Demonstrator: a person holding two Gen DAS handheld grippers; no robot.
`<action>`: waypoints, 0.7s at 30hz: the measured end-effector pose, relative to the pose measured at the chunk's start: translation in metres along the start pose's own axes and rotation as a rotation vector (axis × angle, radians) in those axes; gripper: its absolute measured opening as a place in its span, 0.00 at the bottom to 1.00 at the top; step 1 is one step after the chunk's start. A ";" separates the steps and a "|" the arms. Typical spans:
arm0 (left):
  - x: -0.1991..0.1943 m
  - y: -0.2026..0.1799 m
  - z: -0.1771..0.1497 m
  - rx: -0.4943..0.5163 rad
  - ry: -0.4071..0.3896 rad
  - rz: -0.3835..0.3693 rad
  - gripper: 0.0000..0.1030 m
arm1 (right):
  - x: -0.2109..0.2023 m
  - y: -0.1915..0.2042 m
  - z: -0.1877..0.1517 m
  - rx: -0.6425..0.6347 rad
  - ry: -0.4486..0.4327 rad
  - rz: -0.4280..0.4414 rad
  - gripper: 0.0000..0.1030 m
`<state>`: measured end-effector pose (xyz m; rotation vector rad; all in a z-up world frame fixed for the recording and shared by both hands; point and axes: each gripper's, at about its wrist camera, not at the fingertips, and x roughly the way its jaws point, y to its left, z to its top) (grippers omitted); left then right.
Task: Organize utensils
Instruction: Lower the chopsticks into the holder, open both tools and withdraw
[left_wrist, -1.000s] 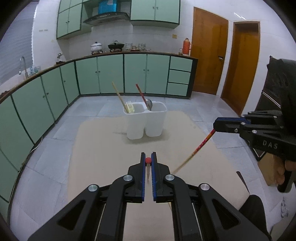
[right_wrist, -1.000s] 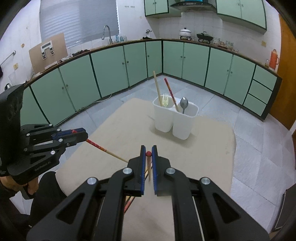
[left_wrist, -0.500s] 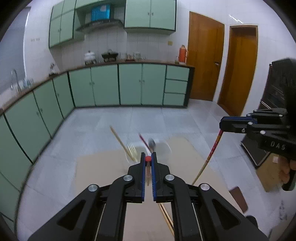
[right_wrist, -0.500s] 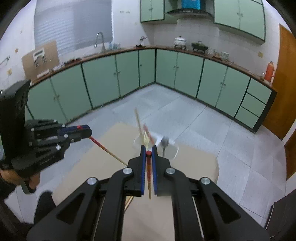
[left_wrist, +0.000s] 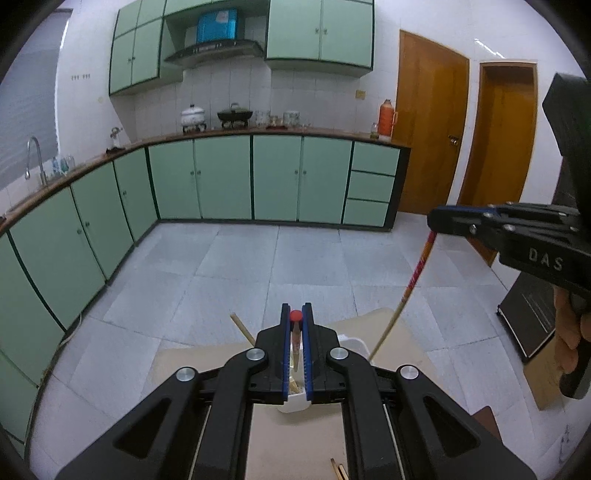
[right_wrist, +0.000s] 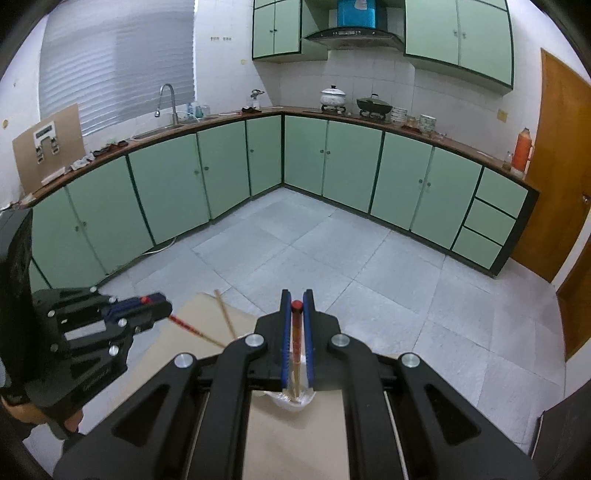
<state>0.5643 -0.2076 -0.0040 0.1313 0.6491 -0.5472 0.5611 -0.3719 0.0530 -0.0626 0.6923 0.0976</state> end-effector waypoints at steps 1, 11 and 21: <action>0.006 0.002 -0.005 -0.005 0.012 -0.002 0.05 | 0.007 0.000 -0.003 0.002 0.008 0.000 0.05; 0.035 0.016 -0.054 -0.017 0.098 0.002 0.26 | 0.048 -0.011 -0.062 0.062 0.064 0.027 0.25; -0.053 0.029 -0.096 -0.024 -0.015 0.027 0.49 | -0.049 0.001 -0.165 0.065 -0.044 0.071 0.34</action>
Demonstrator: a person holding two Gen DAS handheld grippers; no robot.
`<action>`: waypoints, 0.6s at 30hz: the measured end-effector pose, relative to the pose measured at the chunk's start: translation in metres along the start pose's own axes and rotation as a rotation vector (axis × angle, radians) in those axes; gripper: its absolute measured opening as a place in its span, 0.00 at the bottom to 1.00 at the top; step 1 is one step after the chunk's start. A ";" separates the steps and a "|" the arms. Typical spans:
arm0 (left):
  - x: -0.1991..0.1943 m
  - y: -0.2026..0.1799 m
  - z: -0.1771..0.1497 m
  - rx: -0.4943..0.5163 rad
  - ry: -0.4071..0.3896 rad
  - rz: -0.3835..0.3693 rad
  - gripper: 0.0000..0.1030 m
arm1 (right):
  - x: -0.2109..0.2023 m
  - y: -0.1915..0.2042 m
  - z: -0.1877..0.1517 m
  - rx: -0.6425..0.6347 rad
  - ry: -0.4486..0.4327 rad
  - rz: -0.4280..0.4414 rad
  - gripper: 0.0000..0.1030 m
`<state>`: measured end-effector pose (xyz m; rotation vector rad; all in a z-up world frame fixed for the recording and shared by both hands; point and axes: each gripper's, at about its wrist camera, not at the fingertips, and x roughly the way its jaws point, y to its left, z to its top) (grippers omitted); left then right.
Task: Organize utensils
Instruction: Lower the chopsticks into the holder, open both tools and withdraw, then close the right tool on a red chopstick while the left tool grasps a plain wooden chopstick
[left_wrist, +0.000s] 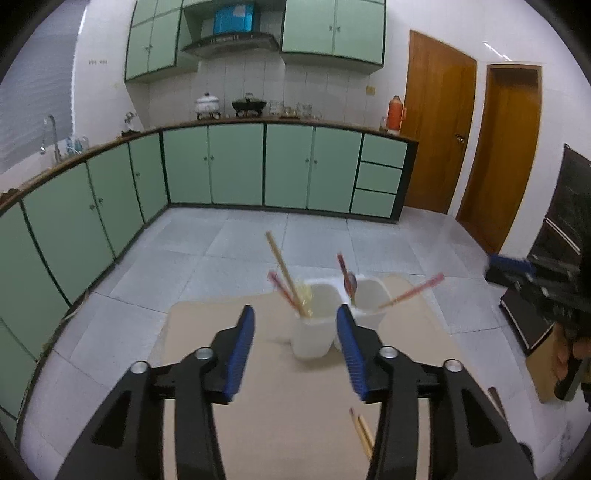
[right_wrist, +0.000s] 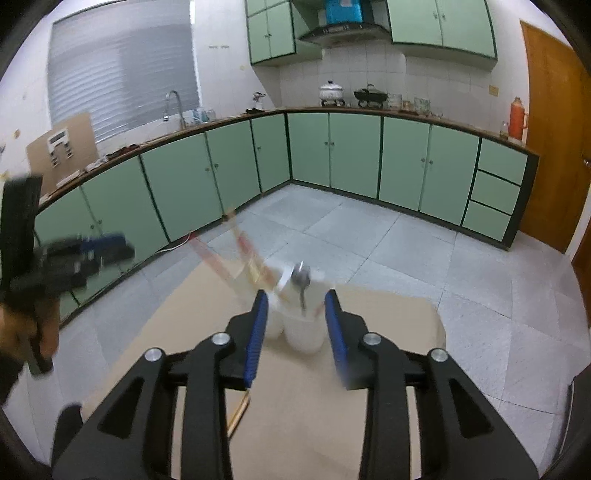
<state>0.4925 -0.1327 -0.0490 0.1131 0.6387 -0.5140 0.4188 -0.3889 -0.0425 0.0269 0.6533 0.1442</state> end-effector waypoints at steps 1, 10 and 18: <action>-0.011 -0.003 -0.016 0.011 -0.010 0.003 0.50 | -0.006 0.005 -0.016 -0.004 0.003 0.004 0.34; -0.053 -0.038 -0.191 -0.011 0.025 -0.015 0.54 | -0.017 0.081 -0.235 0.046 0.144 0.060 0.34; -0.058 -0.053 -0.259 -0.046 0.089 -0.009 0.56 | -0.003 0.132 -0.279 0.025 0.192 0.105 0.34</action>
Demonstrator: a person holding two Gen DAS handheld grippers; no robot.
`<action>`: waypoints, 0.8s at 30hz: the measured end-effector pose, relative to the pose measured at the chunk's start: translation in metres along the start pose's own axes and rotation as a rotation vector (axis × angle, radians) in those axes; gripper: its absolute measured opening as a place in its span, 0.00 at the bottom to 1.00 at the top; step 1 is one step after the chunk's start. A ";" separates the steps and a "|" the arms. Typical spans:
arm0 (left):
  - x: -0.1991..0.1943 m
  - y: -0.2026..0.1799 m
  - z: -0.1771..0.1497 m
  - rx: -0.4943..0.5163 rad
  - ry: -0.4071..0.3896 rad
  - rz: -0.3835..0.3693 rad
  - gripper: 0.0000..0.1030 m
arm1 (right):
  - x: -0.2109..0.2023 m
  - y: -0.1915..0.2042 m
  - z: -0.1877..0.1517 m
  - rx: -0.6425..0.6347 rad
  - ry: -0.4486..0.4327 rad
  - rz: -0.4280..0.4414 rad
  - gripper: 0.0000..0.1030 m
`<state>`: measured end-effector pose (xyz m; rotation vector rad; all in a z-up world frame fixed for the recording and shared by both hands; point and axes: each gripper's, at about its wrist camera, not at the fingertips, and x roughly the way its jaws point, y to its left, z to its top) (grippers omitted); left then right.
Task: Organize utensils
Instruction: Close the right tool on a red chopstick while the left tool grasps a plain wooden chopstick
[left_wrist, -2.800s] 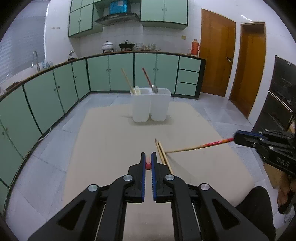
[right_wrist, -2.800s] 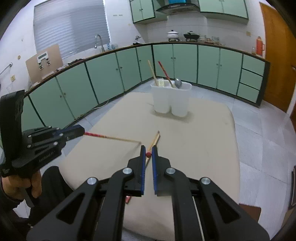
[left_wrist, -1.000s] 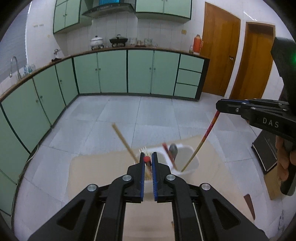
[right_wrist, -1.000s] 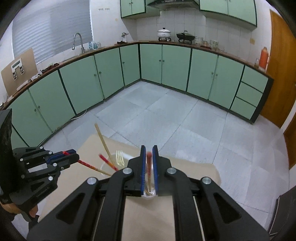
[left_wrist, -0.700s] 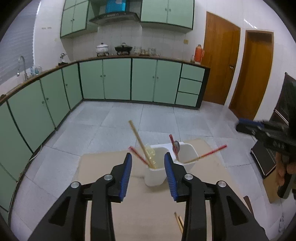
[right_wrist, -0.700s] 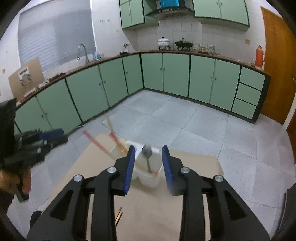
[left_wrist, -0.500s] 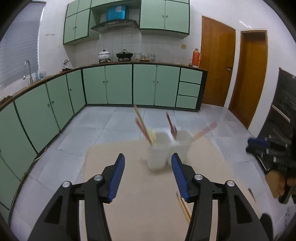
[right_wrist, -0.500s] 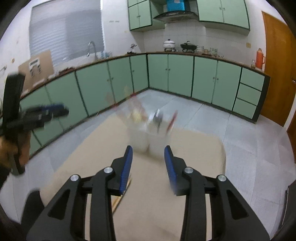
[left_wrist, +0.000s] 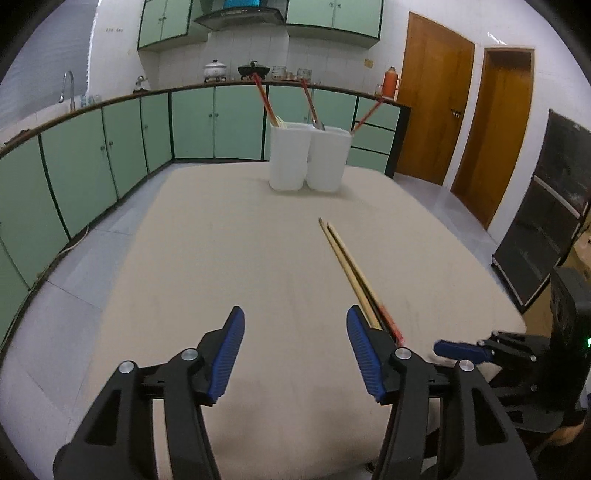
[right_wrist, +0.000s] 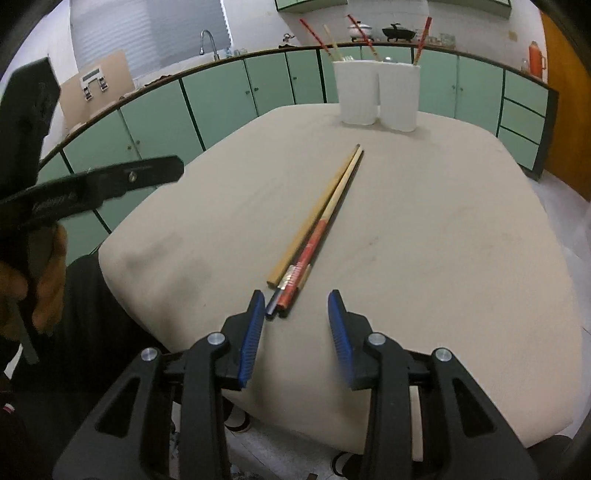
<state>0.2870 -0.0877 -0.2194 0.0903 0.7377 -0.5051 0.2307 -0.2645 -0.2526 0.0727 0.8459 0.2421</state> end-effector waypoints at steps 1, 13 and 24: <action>0.002 -0.001 -0.004 -0.006 0.010 -0.006 0.56 | 0.004 -0.002 0.001 0.009 0.005 -0.012 0.34; 0.040 -0.043 -0.031 0.097 0.104 -0.062 0.56 | -0.001 -0.041 -0.009 0.066 -0.011 -0.066 0.35; 0.053 -0.065 -0.042 0.168 0.124 -0.058 0.56 | -0.002 -0.059 -0.010 0.093 -0.024 -0.089 0.10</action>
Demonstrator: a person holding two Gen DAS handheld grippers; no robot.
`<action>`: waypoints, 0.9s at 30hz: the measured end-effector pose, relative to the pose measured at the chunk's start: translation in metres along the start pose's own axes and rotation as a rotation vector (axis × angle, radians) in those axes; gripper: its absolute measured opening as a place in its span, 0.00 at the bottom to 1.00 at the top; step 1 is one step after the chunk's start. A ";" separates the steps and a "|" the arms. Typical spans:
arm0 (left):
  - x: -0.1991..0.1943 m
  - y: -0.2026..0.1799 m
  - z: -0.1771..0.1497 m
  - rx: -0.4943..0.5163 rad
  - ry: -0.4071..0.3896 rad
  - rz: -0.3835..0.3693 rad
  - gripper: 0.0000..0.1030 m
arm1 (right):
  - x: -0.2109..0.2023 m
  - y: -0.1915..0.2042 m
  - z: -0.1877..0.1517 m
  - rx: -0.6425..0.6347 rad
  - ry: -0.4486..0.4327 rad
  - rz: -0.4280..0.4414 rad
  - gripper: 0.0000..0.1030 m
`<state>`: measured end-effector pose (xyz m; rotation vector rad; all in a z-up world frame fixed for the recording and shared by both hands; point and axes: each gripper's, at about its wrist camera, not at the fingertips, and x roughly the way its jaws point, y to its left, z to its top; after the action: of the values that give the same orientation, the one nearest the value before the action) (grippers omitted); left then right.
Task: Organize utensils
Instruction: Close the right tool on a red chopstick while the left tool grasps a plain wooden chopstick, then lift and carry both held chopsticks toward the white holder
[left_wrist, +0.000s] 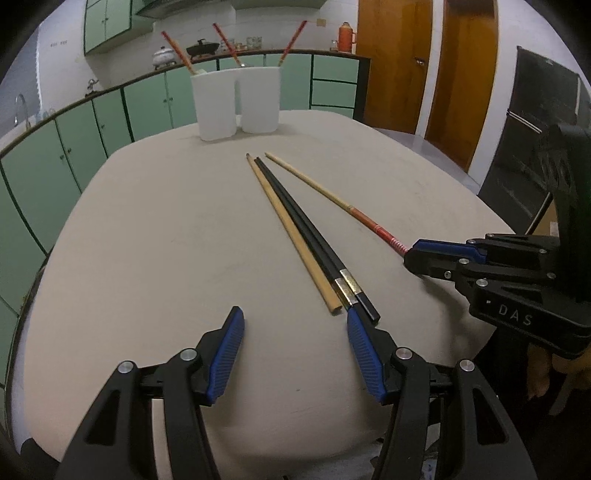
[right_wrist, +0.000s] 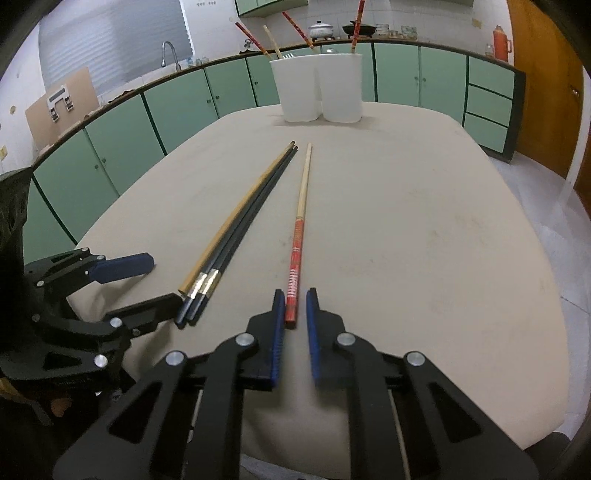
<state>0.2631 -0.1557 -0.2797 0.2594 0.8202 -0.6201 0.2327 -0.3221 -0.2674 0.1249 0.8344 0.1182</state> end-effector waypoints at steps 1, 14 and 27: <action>0.000 -0.002 -0.002 0.002 -0.002 0.001 0.56 | 0.000 -0.001 0.000 0.005 -0.001 0.003 0.10; 0.002 0.020 0.004 -0.113 -0.063 0.080 0.09 | -0.001 -0.008 -0.001 0.038 -0.038 -0.052 0.06; 0.001 0.036 0.004 -0.060 -0.060 0.119 0.23 | -0.004 -0.011 -0.004 0.077 -0.049 -0.101 0.09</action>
<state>0.2879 -0.1298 -0.2784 0.2325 0.7586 -0.4887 0.2271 -0.3329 -0.2688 0.1576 0.7952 -0.0119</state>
